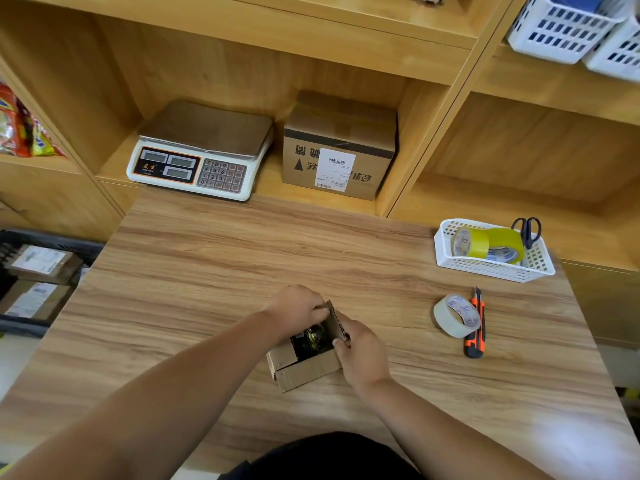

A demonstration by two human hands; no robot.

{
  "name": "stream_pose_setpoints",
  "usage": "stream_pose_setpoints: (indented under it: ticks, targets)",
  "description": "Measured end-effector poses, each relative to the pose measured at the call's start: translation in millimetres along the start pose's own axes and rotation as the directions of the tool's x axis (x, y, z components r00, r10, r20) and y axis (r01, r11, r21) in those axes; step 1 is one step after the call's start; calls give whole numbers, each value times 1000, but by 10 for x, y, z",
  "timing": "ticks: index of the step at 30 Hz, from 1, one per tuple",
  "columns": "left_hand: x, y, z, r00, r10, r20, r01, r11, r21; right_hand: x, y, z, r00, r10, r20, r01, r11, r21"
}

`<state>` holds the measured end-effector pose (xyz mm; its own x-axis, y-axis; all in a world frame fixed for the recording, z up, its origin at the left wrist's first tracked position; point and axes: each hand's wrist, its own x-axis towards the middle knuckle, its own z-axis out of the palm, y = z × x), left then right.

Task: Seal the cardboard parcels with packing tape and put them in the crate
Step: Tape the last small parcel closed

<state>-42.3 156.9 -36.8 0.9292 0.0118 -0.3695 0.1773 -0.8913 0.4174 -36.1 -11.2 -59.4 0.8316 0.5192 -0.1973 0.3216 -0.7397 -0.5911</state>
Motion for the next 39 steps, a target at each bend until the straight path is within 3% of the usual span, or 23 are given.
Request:
stream_pose_setpoints:
  ticks: [5,10,15,22,27,39]
  targets:
    - [46,-85,-19,999,-26,20,30,977,-213,1,120,35,992,-122,-17,121,991,-61]
    - [66,-136,-22,998,-14,55,30,952,-304,28,186,88,946,-290,-146,252,939,-233]
    - [58,-131,-80,994,-5,108,45,930,-366,16,143,112,927,-310,-211,261,938,-229]
    - [106,-171,-73,977,-15,213,135,815,-563,5,236,87,915,-385,-124,332,889,-314]
    - [89,-178,-93,956,50,288,138,790,-597,17,313,6,869,-491,-61,433,814,-388]
    - [-58,-147,18,962,69,264,122,757,-642,-21,284,24,879,-476,20,429,772,-469]
